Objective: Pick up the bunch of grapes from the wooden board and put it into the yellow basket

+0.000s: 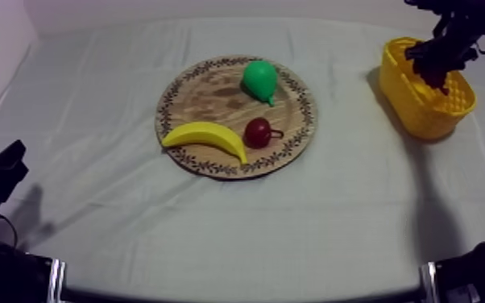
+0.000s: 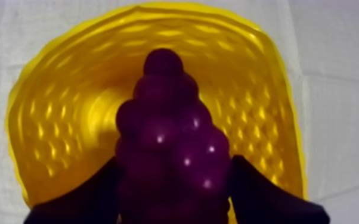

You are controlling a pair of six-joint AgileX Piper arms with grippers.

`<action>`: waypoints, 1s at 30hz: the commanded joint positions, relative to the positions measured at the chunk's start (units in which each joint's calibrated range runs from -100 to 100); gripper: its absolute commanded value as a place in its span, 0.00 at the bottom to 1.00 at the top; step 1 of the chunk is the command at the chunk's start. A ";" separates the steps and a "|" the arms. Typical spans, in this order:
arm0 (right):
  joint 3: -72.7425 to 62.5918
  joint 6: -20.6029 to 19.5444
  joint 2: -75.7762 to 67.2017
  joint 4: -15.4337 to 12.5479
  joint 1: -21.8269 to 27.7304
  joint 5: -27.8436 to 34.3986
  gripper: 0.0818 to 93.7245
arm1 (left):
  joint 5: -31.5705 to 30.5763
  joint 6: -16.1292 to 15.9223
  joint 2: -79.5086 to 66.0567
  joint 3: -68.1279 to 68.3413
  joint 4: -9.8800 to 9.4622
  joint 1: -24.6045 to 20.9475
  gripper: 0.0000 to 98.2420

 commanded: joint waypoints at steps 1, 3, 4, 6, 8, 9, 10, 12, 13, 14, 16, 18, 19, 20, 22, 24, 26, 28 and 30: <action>0.45 0.80 -0.49 -1.11 0.27 -0.78 0.40 | 0.00 -0.01 0.00 0.00 0.01 0.01 0.00; 1.33 1.89 -1.13 -2.22 0.60 -1.71 0.50 | 0.00 -0.01 0.00 0.00 0.01 0.01 0.00; 1.84 2.42 -1.55 -2.78 0.77 -2.17 0.56 | 0.00 -0.01 0.00 0.00 0.01 0.01 0.00; 2.91 3.40 -2.44 -3.90 1.14 -2.94 0.68 | 0.00 -0.01 0.00 0.00 0.01 0.01 0.00; 3.73 4.54 -3.40 -5.18 1.47 -3.46 0.77 | 0.00 -0.01 0.00 0.00 0.01 0.01 0.00; 4.09 5.06 -3.92 -5.79 1.63 -3.61 0.80 | 0.00 -0.01 0.00 0.00 0.01 0.01 0.00; 4.44 5.55 -4.47 -6.29 1.75 -3.64 0.83 | 0.00 -0.01 0.00 0.00 0.01 0.01 0.00; 5.19 6.12 -5.65 -6.88 1.92 -3.86 0.86 | 0.00 -0.01 0.00 0.00 0.01 0.01 0.00; 5.58 6.27 -6.26 -7.02 1.97 -3.96 0.86 | 0.00 -0.01 0.00 0.00 0.01 0.01 0.00; 5.99 6.37 -6.90 -7.09 2.01 -4.06 0.87 | 0.00 -0.01 0.00 0.00 0.01 0.01 0.00; 6.99 6.39 -8.32 -7.08 2.05 -4.35 0.86 | 0.00 -0.01 0.00 0.00 0.01 0.01 0.00; 8.40 6.27 -10.14 -6.87 2.15 -4.95 0.83 | 0.00 -0.01 0.00 0.00 0.01 0.01 0.00; 9.23 6.18 -11.19 -6.75 2.17 -5.26 0.82 | 0.00 -0.01 0.00 0.00 0.01 0.01 0.00; 10.14 6.09 -12.31 -6.67 2.19 -5.55 0.80 | 0.00 -0.01 0.00 0.00 0.01 0.01 0.00; 12.10 5.69 -14.71 -6.49 2.22 -6.08 0.75 | 0.00 -0.01 0.00 0.00 0.01 0.01 0.00; 14.07 5.23 -17.26 -6.50 2.21 -6.22 0.69 | 0.00 -0.01 0.00 0.00 0.01 0.01 0.00; 16.15 4.83 -19.82 -6.61 2.18 -6.16 0.64 | 0.00 -0.01 0.00 0.00 0.01 0.01 0.00; 18.43 4.51 -22.50 -6.76 2.17 -6.34 0.57 | 0.00 -0.01 0.00 0.00 0.01 0.01 0.00; 21.06 4.45 -25.43 -7.04 2.17 -6.69 0.50 | 0.00 -0.01 0.00 0.00 0.01 0.01 0.00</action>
